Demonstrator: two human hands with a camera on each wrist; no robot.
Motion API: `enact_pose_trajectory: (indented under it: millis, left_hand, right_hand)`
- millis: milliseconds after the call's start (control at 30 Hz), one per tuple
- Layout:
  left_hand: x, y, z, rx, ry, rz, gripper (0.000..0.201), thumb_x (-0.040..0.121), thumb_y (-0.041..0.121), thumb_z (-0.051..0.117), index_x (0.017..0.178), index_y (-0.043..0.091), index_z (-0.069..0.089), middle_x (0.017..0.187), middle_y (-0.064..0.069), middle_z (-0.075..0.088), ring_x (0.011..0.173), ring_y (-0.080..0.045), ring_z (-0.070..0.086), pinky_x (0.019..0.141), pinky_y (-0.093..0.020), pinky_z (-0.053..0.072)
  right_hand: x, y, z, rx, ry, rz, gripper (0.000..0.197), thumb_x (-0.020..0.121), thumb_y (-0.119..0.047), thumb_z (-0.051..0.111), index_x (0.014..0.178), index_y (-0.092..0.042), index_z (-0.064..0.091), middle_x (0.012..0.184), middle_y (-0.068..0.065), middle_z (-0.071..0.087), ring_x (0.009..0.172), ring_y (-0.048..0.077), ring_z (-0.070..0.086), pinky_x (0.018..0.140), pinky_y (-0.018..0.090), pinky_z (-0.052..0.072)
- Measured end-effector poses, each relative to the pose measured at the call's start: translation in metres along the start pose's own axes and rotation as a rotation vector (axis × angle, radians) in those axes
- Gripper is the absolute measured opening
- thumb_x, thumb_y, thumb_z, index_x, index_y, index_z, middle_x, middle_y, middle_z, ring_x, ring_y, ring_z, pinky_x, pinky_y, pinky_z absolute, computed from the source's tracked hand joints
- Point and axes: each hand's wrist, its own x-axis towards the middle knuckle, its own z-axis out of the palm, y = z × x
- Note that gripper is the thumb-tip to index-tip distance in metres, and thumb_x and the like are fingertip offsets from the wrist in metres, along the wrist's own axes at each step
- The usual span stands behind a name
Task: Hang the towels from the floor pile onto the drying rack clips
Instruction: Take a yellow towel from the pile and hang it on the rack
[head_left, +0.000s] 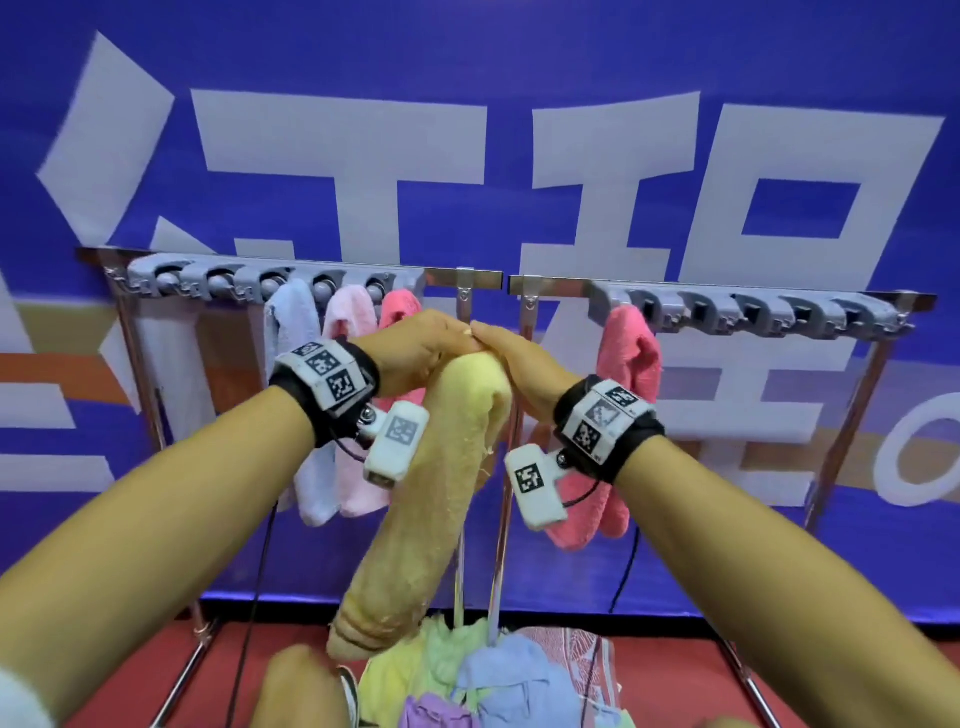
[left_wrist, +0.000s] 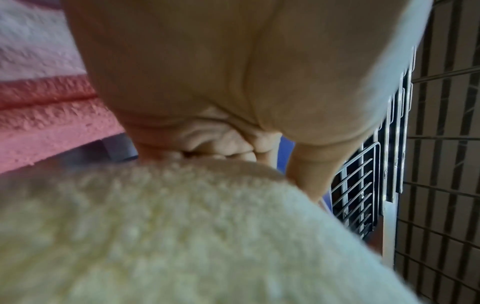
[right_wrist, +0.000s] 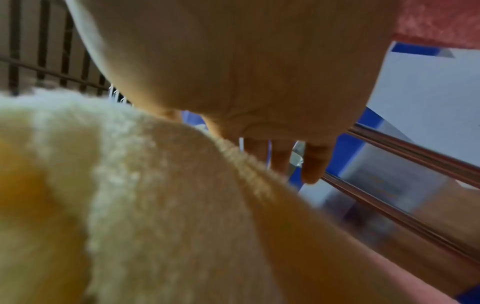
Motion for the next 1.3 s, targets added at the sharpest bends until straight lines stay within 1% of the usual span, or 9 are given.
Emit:
enact_pose_trajectory:
  millis: [100, 233, 400, 633, 733, 900, 1033, 1133, 1300]
  left_hand:
    - [-0.014, -0.005, -0.015, 0.049, 0.049, -0.045, 0.018, 0.083, 0.021, 0.07, 0.086, 0.004, 0.07, 0.08, -0.012, 0.066, 0.073, -0.019, 0.062, 0.071, -0.031, 0.051]
    - [-0.036, -0.014, -0.031, 0.041, 0.13, -0.088, 0.049, 0.088, 0.033, 0.068, 0.109, -0.01, 0.064, 0.093, -0.021, 0.065, 0.084, -0.025, 0.062, 0.083, -0.038, 0.049]
    - [-0.047, -0.028, -0.053, -0.056, 0.153, -0.119, 0.035, 0.098, 0.008, 0.043, 0.076, 0.004, 0.07, 0.057, -0.001, 0.067, 0.052, -0.008, 0.063, 0.052, -0.018, 0.05]
    - [-0.047, -0.024, -0.058, -0.148, 0.156, -0.081, 0.019, 0.099, 0.015, 0.051, 0.103, 0.002, 0.065, 0.082, -0.005, 0.076, 0.077, -0.014, 0.072, 0.065, -0.022, 0.056]
    - [-0.045, -0.019, -0.062, -0.107, 0.157, -0.051, 0.024, 0.093, 0.019, 0.053, 0.104, 0.002, 0.065, 0.084, -0.005, 0.076, 0.078, -0.013, 0.072, 0.067, -0.022, 0.056]
    - [-0.053, -0.03, -0.101, -0.113, 0.257, -0.049, 0.024, 0.093, 0.018, 0.057, 0.108, 0.002, 0.066, 0.098, -0.011, 0.074, 0.092, -0.021, 0.069, 0.083, -0.031, 0.057]
    - [-0.062, -0.037, -0.128, -0.113, 0.325, 0.019, 0.022, 0.096, 0.01, 0.051, 0.091, 0.007, 0.072, 0.083, -0.006, 0.074, 0.076, -0.015, 0.07, 0.069, -0.026, 0.057]
    - [-0.068, -0.04, -0.153, -0.1, 0.397, 0.034, 0.034, 0.096, 0.008, 0.054, 0.07, 0.014, 0.076, 0.071, -0.001, 0.072, 0.064, -0.011, 0.067, 0.06, -0.023, 0.054]
    - [-0.07, -0.041, -0.196, -0.104, 0.522, 0.061, 0.015, 0.099, 0.011, 0.055, 0.085, 0.01, 0.061, 0.066, 0.002, 0.067, 0.058, -0.008, 0.061, 0.056, -0.021, 0.052]
  right_hand:
    - [-0.002, 0.001, 0.01, 0.178, -0.046, 0.124, 0.043, 0.101, -0.038, 0.046, 0.121, -0.005, 0.064, 0.118, 0.021, 0.067, 0.1, 0.027, 0.067, 0.091, 0.04, 0.053]
    - [-0.003, -0.005, 0.017, 0.272, -0.141, 0.112, 0.028, 0.103, -0.023, 0.046, 0.095, -0.004, 0.066, 0.076, 0.008, 0.073, 0.067, 0.016, 0.07, 0.059, 0.027, 0.056]
    - [0.008, -0.005, 0.012, 0.275, 0.04, 0.073, 0.026, 0.098, -0.022, 0.055, 0.096, 0.0, 0.068, 0.08, 0.011, 0.07, 0.072, 0.021, 0.066, 0.066, 0.032, 0.054]
    - [0.02, 0.001, 0.031, 0.201, -0.13, 0.184, 0.024, 0.083, -0.035, 0.062, 0.084, -0.012, 0.068, 0.071, 0.01, 0.057, 0.058, 0.022, 0.05, 0.055, 0.028, 0.038]
    - [0.034, -0.007, 0.054, 0.229, -0.19, 0.199, 0.045, 0.082, -0.034, 0.067, 0.114, -0.001, 0.069, 0.099, 0.024, 0.062, 0.079, 0.032, 0.059, 0.067, 0.032, 0.047]
    - [0.056, -0.013, 0.08, 0.277, -0.222, 0.202, 0.035, 0.095, -0.019, 0.056, 0.124, 0.0, 0.061, 0.119, 0.017, 0.068, 0.105, 0.028, 0.066, 0.092, 0.039, 0.053]
    - [0.077, -0.011, 0.106, 0.326, -0.249, 0.216, 0.038, 0.093, -0.024, 0.057, 0.124, -0.003, 0.062, 0.123, 0.017, 0.066, 0.117, 0.032, 0.061, 0.109, 0.046, 0.042]
    - [0.093, -0.013, 0.129, 0.324, -0.269, 0.197, 0.029, 0.086, -0.024, 0.065, 0.109, -0.008, 0.068, 0.1, 0.011, 0.068, 0.095, 0.027, 0.063, 0.093, 0.04, 0.048]
    - [0.128, -0.029, 0.163, 0.236, -0.181, 0.138, 0.016, 0.088, -0.005, 0.066, 0.097, -0.018, 0.062, 0.071, -0.002, 0.058, 0.048, 0.004, 0.052, 0.042, 0.017, 0.038]
